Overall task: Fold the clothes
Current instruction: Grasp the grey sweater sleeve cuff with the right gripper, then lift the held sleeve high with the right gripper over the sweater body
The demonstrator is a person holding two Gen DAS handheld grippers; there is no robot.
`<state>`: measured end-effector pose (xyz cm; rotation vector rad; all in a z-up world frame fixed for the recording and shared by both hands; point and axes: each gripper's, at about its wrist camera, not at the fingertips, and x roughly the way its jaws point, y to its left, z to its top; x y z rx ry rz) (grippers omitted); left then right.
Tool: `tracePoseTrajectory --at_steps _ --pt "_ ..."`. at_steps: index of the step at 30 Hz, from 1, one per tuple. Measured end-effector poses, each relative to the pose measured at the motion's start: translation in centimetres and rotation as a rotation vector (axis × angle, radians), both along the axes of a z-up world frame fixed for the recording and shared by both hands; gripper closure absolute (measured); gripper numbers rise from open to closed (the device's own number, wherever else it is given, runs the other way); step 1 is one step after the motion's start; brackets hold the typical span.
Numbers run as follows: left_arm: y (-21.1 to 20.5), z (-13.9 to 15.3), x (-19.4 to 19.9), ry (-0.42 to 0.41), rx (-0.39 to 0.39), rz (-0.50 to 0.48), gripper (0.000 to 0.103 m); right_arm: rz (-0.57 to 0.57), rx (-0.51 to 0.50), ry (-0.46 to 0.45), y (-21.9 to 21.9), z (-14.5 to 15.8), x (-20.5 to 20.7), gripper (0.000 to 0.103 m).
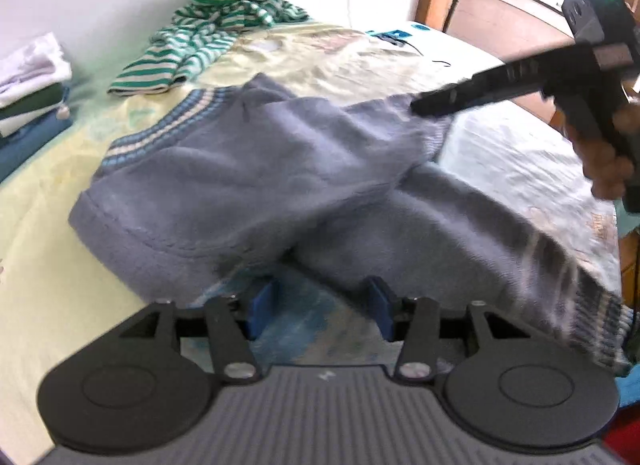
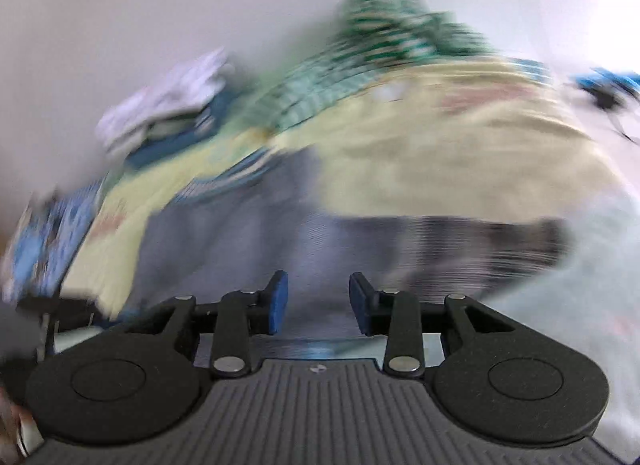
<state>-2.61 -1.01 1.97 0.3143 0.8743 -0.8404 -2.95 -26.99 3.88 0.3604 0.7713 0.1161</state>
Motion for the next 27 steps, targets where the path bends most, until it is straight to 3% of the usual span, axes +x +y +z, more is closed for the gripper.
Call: tracePoseTrajectory --at_steps 3,8,11,15,16,17,18,25,27 --pt "-0.6 0.9 -0.5 -0.029 0.008 0.003 0.052 -0.149 -0.002 0.028 -4.1 0.3 -0.6 0.063" --pt "0.0 2.8 -0.5 -0.071 0.053 0.077 0.049 -0.237 0.025 0.116 -6.8 -1.2 0.3 0.062" --pt "0.7 3.9 -0.6 -0.094 0.076 0.129 0.044 -0.293 0.047 0.151 -7.8 -2.3 0.8 0.055" --pt "1.2 5.0 -0.8 -0.110 0.087 0.207 0.041 -0.282 0.055 0.090 -8.2 -2.7 1.4 0.056" --pt "1.0 5.1 -0.8 -0.120 0.094 0.215 0.040 -0.257 0.038 0.087 -8.3 -2.8 1.6 0.062" --pt "0.7 5.1 -0.8 -0.133 0.104 0.222 0.039 -0.235 0.021 0.084 -8.2 -2.5 2.1 0.083" --pt "0.5 5.0 -0.8 -0.143 0.112 0.227 0.038 -0.213 0.004 0.081 -8.2 -2.2 2.6 0.090" --pt "-1.5 4.5 0.9 -0.122 0.099 0.250 0.038 -0.193 0.022 0.009 -8.8 0.5 7.5 0.089" --pt "-2.2 4.0 1.6 -0.108 0.103 0.255 0.038 -0.152 -0.011 0.038 -8.4 -0.3 9.2 0.073"
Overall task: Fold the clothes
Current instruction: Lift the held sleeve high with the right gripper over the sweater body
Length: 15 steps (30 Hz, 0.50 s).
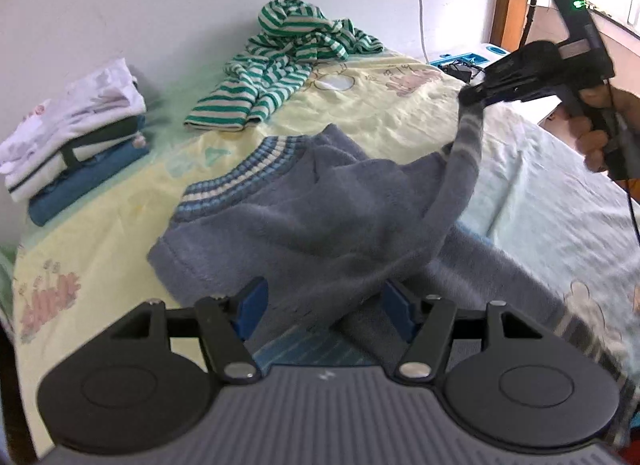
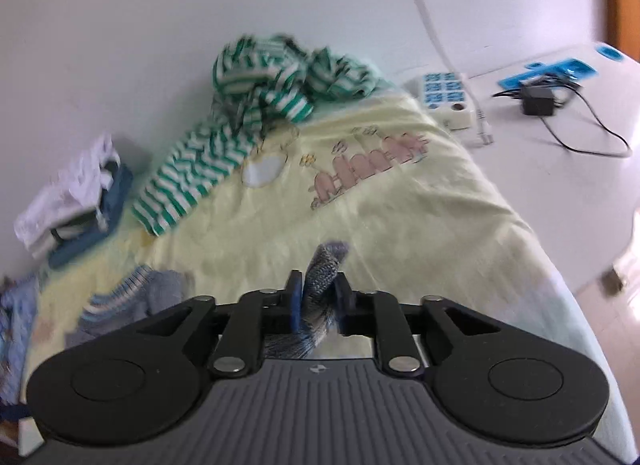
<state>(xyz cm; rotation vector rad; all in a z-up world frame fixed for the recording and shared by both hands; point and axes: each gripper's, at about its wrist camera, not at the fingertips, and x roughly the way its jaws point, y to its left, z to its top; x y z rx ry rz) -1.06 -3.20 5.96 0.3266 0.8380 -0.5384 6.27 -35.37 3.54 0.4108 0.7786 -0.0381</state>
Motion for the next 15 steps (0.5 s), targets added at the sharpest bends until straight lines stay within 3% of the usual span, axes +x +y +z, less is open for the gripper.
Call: tracePoseTrajectory --at_steps 2,5,11,13,14,15 --pt "-0.5 -0.6 0.3 0.011 0.013 0.005 0.038 0.029 0.028 0.011 -0.2 -0.5 -0.2 0.061" --pt "-0.9 -1.2 0.3 0.023 0.022 0.009 0.037 0.055 0.092 -0.012 -0.9 -0.6 -1.9 0.059" --pt "-1.6 -1.7 0.5 0.034 0.032 0.006 0.036 0.142 -0.014 -0.043 0.3 -1.7 -3.7 0.058" --pt "-1.6 -1.5 0.7 0.037 0.038 -0.003 0.036 0.169 -0.079 -0.024 1.1 -1.9 -3.2 0.067" --pt "-1.5 -1.3 0.8 0.038 0.037 -0.011 0.036 0.174 -0.110 -0.010 1.4 -1.8 -3.0 0.082" --pt "-1.2 -1.0 1.0 0.041 0.035 -0.018 0.036 0.180 -0.137 -0.012 1.6 -1.6 -3.1 0.089"
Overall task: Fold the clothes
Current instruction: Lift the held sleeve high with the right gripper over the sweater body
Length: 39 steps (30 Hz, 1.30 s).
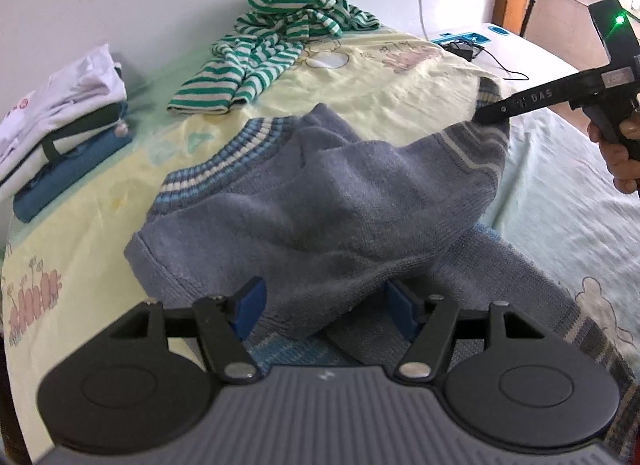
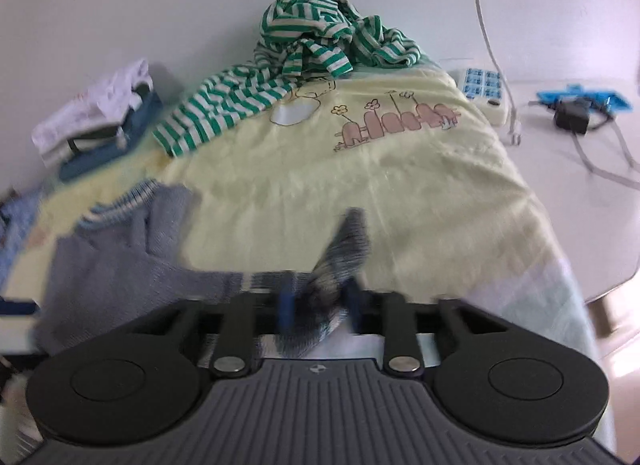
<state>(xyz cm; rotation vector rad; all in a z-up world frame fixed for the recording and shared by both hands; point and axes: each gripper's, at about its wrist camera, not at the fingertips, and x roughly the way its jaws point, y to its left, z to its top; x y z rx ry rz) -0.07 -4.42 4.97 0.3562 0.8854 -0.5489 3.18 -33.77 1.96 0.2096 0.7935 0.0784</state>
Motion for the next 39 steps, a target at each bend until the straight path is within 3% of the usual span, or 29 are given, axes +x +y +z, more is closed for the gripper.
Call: tracePoseTrajectory --at_steps 2,5,10,13,17,22,28,34,39 --pt "0.7 0.6 0.5 0.012 -0.009 -0.007 0.040 0.001 0.012 -0.015 -0.3 0.6 -0.4 0.089" --pt "1.8 1.3 2.1 0.023 -0.016 0.007 0.058 -0.029 0.073 -0.037 -1.2 1.6 -1.1 0.089" --pt "3.2 0.9 5.5 0.045 -0.028 0.026 0.064 -0.086 0.223 -0.105 -2.2 3.9 -2.4 0.089" --pt "3.4 -0.4 6.8 0.068 -0.022 0.013 0.077 -0.125 0.271 -0.180 -2.3 5.8 -3.2 0.089" --pt "3.6 -2.2 7.9 0.096 -0.014 -0.025 0.078 -0.162 0.309 -0.272 -1.6 8.3 -4.2 0.089" --pt "4.7 -2.6 8.8 0.097 -0.067 -0.059 0.076 -0.185 0.289 -0.372 0.5 10.9 -5.4 0.090" --pt "5.5 -2.7 8.9 0.087 -0.108 -0.122 0.076 -0.104 0.277 -0.392 5.1 11.9 -7.0 0.089" --pt "5.9 -3.0 9.4 0.079 -0.131 -0.164 0.075 -0.023 0.357 -0.396 8.7 12.4 -8.6 0.089" --pt "6.7 -2.9 9.8 0.095 -0.171 -0.171 0.075 0.112 0.432 -0.369 11.8 12.8 -9.6 0.089"
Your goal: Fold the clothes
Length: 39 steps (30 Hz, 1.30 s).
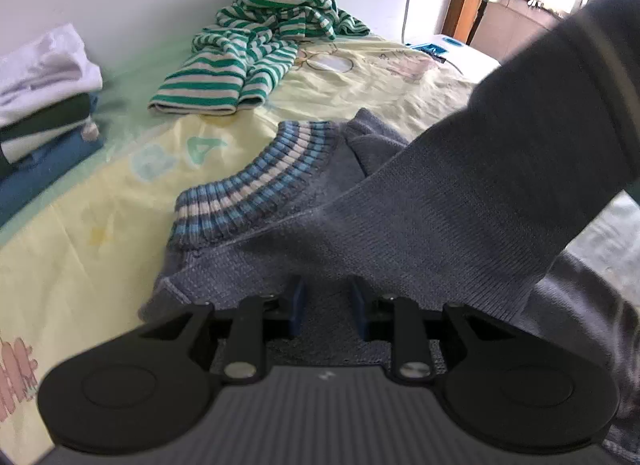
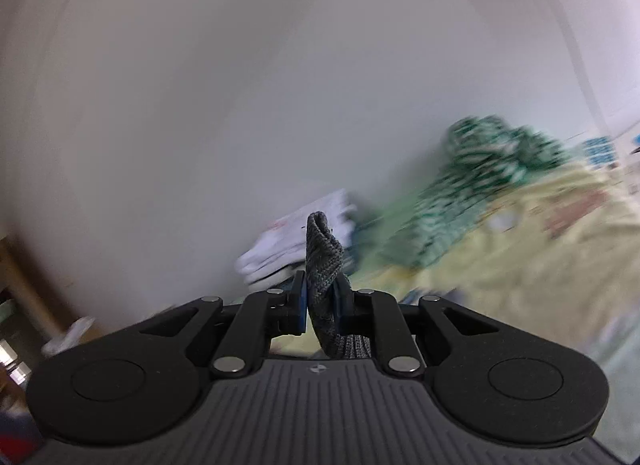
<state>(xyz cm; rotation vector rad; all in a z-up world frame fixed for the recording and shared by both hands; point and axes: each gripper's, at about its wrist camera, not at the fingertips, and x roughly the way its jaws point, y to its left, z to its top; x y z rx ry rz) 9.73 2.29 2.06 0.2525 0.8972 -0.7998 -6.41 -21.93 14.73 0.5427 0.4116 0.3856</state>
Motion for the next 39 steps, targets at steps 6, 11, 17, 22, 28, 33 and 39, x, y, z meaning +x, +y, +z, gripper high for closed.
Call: tracePoseTrajectory --at_steps 6,11,17,22,28,33,39 --pt "1.0 0.5 -0.4 -0.020 0.015 -0.026 0.076 0.141 -0.018 0.038 3.5 -0.7 -1.5 0.089" --pt "1.7 0.4 -0.3 -0.016 0.028 -0.031 0.074 0.222 -0.047 0.097 5.7 -2.0 -2.2 0.089" --pt "1.5 0.4 -0.5 -0.029 0.035 -0.045 0.071 0.284 -0.119 0.154 7.5 -2.8 -3.4 0.089" --pt "1.2 0.4 -0.3 -0.030 0.039 -0.043 0.067 0.305 -0.275 0.171 9.1 -3.5 -4.5 0.089" --pt "0.9 0.5 -0.2 -0.031 0.043 -0.051 0.062 0.417 -0.429 0.236 12.0 -6.7 -6.6 0.089" --pt "0.8 0.4 -0.4 -0.039 0.061 -0.065 0.062 0.520 -0.505 0.304 13.5 -9.4 -8.5 0.089" --pt "0.9 1.8 -0.9 -0.044 0.030 -0.084 0.057 0.545 -0.600 0.355 13.0 -10.5 -9.5 0.089"
